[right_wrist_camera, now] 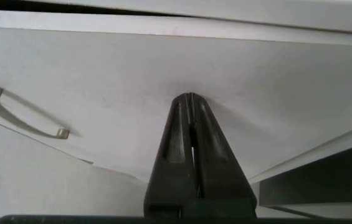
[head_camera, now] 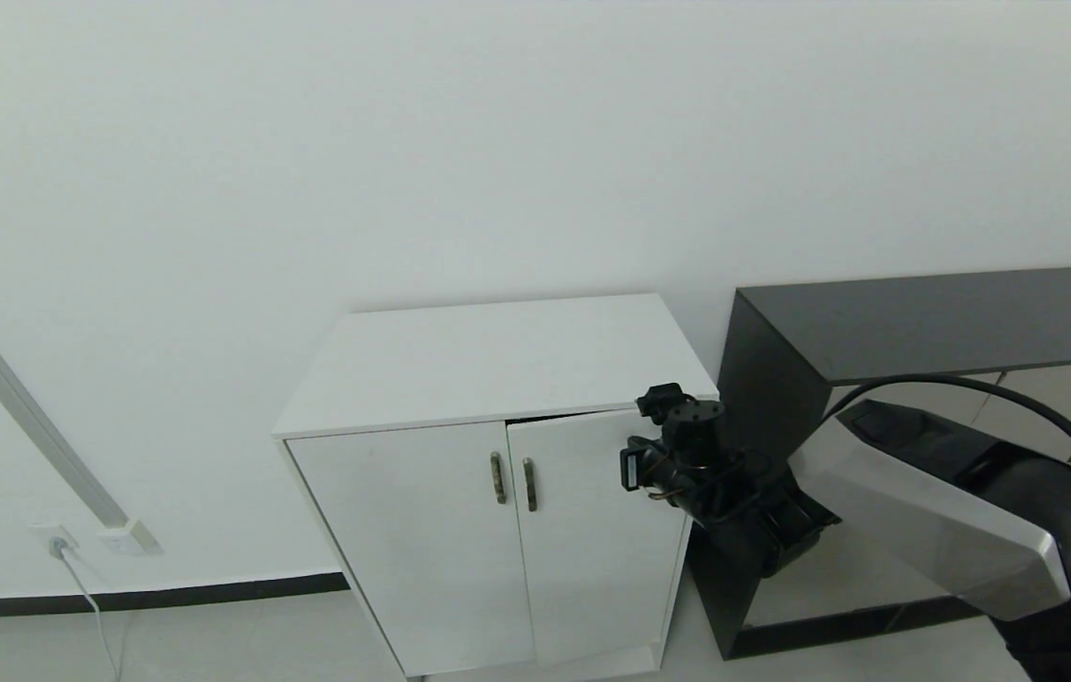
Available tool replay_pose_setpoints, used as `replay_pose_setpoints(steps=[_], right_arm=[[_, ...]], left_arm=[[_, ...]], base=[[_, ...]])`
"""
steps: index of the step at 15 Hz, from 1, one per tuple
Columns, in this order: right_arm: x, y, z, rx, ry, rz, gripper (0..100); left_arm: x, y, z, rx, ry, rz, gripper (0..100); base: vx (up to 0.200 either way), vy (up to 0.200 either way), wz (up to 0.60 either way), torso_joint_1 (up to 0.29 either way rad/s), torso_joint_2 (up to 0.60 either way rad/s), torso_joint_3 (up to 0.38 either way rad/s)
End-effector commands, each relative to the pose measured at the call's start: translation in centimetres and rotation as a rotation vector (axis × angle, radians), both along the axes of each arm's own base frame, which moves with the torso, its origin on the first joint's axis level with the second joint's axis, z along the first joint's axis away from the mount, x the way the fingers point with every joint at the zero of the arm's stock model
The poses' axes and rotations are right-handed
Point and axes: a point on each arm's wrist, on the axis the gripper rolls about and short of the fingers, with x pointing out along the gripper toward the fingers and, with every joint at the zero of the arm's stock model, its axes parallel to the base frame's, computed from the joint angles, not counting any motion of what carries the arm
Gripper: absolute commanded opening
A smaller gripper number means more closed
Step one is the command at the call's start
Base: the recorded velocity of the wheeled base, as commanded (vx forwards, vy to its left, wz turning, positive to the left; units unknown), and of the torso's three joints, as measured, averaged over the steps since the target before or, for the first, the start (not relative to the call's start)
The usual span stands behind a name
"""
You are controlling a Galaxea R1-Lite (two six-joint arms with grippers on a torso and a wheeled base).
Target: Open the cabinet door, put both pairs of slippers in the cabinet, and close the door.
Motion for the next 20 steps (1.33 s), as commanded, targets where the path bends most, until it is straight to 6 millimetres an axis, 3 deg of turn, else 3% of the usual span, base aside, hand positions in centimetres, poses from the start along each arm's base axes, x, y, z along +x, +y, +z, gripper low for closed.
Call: replay_pose_setpoints(steps=[1,11,15,20], right_arm=[[0.4,0.0,0.0,0.005,-0.01,-0.003,0],[0.9,-0.4,0.0,0.011,-0.019,-0.016,0],[-0.6,-0.9,1.0,0.019,-0.032,-0.01,0],[-4.5,-4.0,3.1,0.02,-0.032,-0.025,0]], left_arm=[[0.0,0.0,0.0,0.0,0.0,0.0,0],[0.0,0.0,0.0,0.0,0.0,0.002,0],[0.0,0.0,0.0,0.0,0.0,0.002,0],[0.0,0.0,0.0,0.0,0.0,0.002,0]], base=[[0.0,0.0,0.0,0.0,0.0,0.0],[0.0,0.0,0.0,0.0,0.0,0.0],[0.0,0.0,0.0,0.0,0.0,0.0],[0.0,0.0,0.0,0.0,0.0,0.0]])
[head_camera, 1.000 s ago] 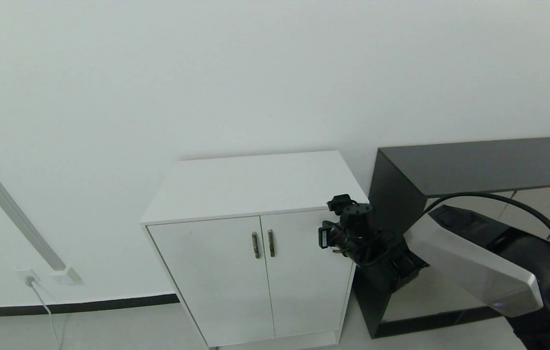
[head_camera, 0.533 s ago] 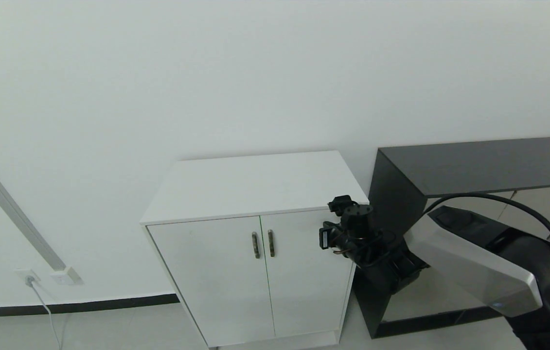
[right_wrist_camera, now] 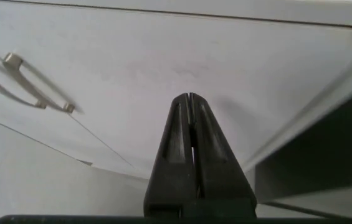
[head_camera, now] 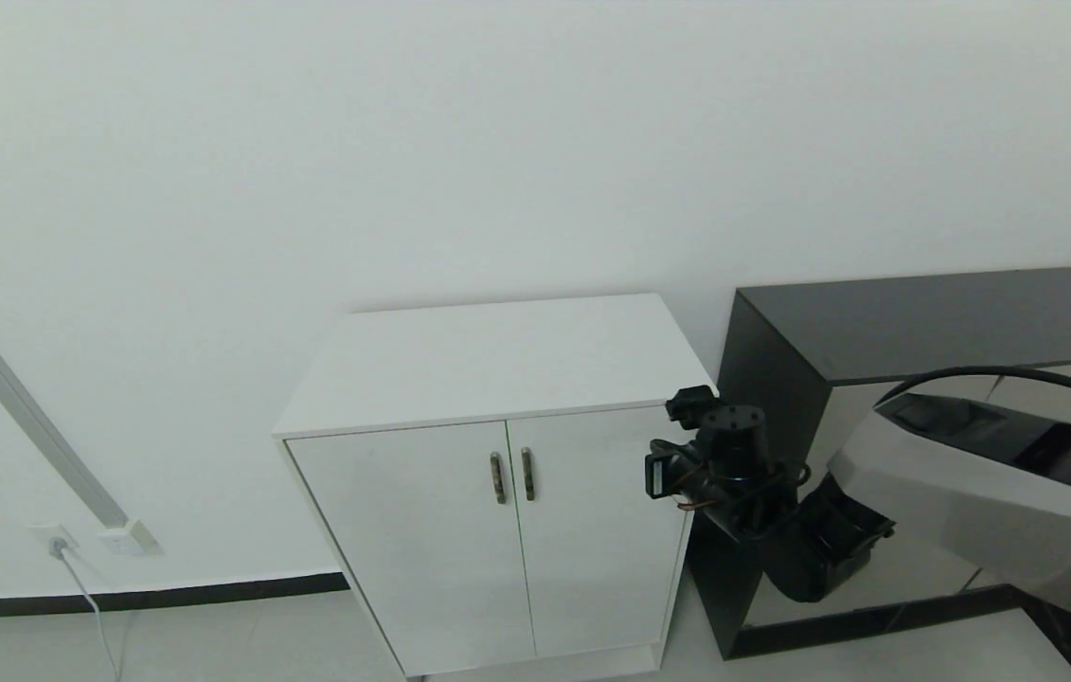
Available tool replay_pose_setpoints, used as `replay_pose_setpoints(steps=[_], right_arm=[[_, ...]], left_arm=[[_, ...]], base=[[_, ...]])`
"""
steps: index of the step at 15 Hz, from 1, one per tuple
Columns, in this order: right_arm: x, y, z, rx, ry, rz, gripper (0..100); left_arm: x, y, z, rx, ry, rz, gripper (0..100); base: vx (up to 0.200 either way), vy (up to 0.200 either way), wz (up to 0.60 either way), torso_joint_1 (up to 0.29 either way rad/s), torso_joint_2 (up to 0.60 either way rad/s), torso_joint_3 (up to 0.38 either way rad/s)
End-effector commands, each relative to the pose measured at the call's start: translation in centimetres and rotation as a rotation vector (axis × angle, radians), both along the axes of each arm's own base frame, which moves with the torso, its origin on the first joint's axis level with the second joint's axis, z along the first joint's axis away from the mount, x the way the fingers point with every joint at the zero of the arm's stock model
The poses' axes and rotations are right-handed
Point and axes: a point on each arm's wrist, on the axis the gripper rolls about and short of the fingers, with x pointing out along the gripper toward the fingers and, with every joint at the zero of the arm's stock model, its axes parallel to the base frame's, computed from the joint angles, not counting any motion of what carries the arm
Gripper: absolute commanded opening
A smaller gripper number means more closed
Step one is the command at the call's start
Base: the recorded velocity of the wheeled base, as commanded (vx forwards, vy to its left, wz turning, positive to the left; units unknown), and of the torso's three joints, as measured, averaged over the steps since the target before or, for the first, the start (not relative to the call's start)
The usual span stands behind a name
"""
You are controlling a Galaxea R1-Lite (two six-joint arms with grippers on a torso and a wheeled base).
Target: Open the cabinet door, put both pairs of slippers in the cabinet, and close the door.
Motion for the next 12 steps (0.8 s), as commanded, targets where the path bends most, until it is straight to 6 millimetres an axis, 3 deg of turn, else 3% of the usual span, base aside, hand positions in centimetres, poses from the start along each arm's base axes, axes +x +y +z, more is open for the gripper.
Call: replay_pose_setpoints(steps=[1,7,12], right_arm=[[-2.0,-2.5,2.1,0.005,-0.018,-0.049,0],[-7.4,-10.1,6.4,0.011,-0.051,-0.201,0],[-13.4,-14.3,8.7,0.008,-0.06,-0.268,0]], left_arm=[[0.0,0.0,0.0,0.0,0.0,0.0,0],[0.0,0.0,0.0,0.0,0.0,0.0,0],[0.0,0.0,0.0,0.0,0.0,0.0,0]], base=[[0.0,0.0,0.0,0.0,0.0,0.0],[0.0,0.0,0.0,0.0,0.0,0.0],[0.0,0.0,0.0,0.0,0.0,0.0]])
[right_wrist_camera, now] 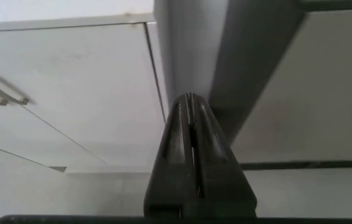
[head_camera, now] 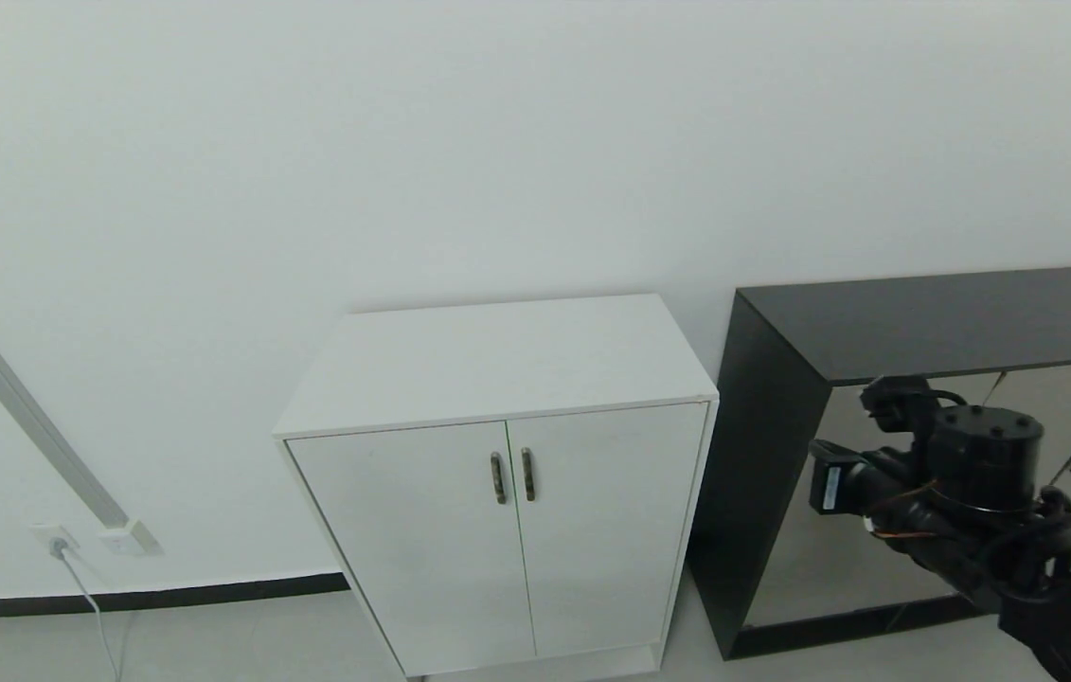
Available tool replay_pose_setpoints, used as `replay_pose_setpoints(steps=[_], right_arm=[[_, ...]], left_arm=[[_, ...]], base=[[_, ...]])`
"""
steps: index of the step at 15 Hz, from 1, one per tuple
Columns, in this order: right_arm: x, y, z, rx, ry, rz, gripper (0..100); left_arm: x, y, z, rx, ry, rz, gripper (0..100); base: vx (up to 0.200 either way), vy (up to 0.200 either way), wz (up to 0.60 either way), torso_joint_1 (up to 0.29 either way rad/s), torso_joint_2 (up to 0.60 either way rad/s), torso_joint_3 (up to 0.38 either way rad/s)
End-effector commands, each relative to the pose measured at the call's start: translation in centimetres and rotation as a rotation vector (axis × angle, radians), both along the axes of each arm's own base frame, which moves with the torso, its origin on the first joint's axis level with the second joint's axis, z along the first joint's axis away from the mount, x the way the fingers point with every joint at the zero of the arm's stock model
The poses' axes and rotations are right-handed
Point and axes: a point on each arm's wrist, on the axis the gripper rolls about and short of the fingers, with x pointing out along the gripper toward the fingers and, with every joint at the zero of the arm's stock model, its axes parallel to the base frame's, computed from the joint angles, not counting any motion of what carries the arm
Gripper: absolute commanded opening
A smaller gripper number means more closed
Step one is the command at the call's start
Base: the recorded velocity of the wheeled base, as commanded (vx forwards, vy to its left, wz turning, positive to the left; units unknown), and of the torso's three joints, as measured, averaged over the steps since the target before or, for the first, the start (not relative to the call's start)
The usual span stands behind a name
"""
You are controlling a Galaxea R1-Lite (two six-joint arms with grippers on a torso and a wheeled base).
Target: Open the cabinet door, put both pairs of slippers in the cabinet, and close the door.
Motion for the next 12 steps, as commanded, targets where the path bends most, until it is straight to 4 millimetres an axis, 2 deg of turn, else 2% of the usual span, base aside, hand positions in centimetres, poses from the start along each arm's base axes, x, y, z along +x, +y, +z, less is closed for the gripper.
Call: replay_pose_setpoints(steps=[1,7,12], right_arm=[[-3.6,-2.7,2.0,0.011,-0.041,-0.058,0],[-9.7,-7.0,2.9,0.008,-0.065,-0.176,0],[-14.4,-8.3,4.1,-0.01,-0.057,-0.19,0]], left_arm=[[0.0,0.0,0.0,0.0,0.0,0.0,0],[0.0,0.0,0.0,0.0,0.0,0.0,0],[0.0,0.0,0.0,0.0,0.0,0.0,0]], base=[[0.0,0.0,0.0,0.0,0.0,0.0],[0.0,0.0,0.0,0.0,0.0,0.0],[0.0,0.0,0.0,0.0,0.0,0.0]])
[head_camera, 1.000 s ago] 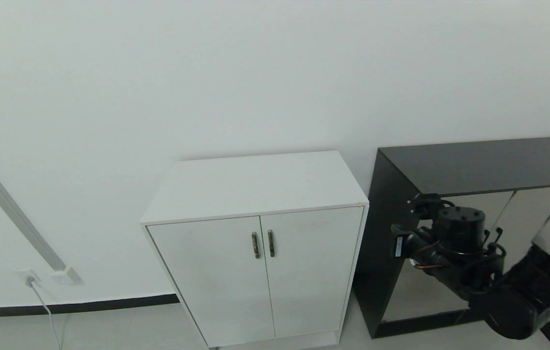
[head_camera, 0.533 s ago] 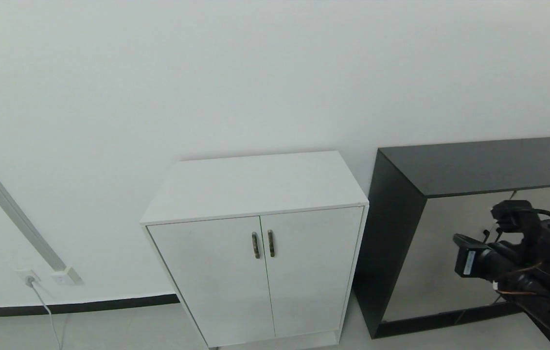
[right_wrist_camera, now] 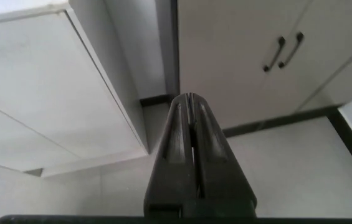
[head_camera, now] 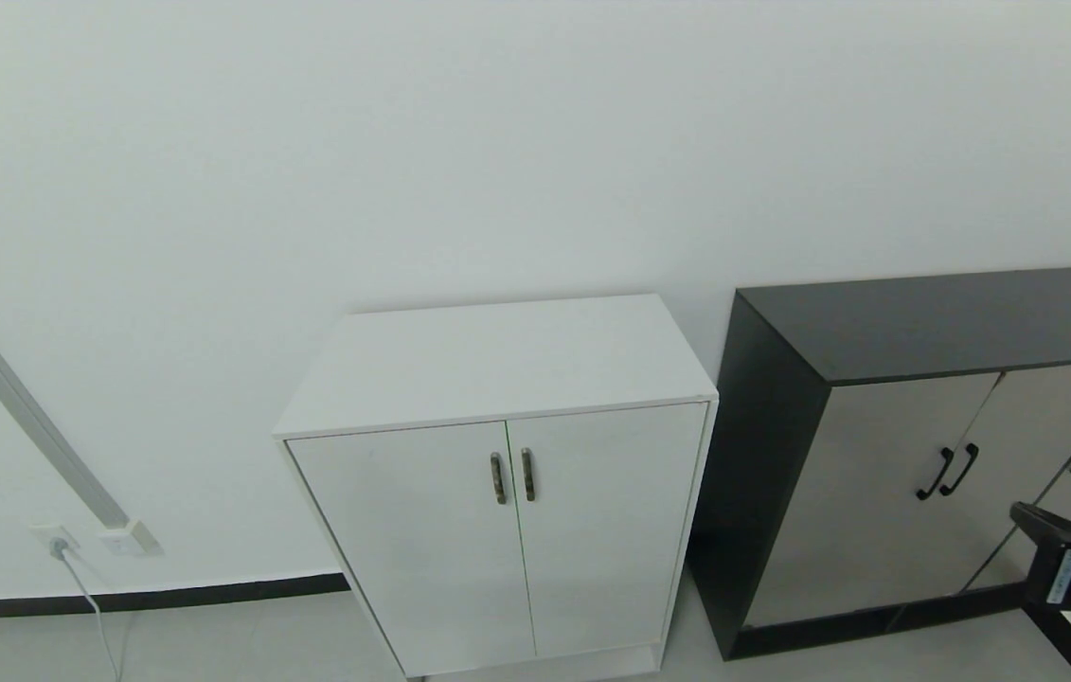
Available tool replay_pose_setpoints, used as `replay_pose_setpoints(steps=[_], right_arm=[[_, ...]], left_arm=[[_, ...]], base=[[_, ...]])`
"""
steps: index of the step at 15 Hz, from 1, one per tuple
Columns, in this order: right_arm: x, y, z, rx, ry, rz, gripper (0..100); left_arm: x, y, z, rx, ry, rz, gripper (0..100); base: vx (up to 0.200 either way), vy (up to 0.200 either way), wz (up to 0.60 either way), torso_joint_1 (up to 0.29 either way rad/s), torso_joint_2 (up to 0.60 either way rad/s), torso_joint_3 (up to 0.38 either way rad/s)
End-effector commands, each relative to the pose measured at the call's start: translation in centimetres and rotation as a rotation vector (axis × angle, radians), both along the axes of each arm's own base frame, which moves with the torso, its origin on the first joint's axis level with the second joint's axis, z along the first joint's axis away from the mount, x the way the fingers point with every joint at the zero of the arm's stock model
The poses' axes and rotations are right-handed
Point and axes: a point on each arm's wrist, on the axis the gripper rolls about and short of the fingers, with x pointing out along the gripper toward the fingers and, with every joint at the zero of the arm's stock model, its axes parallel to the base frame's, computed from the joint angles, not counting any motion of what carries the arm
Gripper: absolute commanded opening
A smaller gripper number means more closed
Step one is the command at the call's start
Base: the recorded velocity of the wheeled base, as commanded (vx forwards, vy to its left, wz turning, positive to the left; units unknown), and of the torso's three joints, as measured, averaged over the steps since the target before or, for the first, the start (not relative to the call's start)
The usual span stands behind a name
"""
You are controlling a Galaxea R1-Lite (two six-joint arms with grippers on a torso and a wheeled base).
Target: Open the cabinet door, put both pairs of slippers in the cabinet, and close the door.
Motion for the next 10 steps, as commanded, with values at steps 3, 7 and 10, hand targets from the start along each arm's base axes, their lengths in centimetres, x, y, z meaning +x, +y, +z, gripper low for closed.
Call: replay_pose_setpoints(steps=[3,7,10], right_arm=[[-5.2,-1.1,1.9,0.003,-0.05,0.007,0],[-9.0,-1.8,1.2,0.001,-0.024,0.022,0],[-12.2,-2.4,0.1,0.001,-0.018,0.026,0]], left_arm=[[0.0,0.0,0.0,0.0,0.001,0.0,0],[0.0,0.0,0.0,0.0,0.001,0.0,0],[0.0,0.0,0.0,0.0,0.001,0.0,0]], base=[[0.0,0.0,0.0,0.0,0.0,0.0],[0.0,0.0,0.0,0.0,0.0,0.0],[0.0,0.0,0.0,0.0,0.0,0.0]])
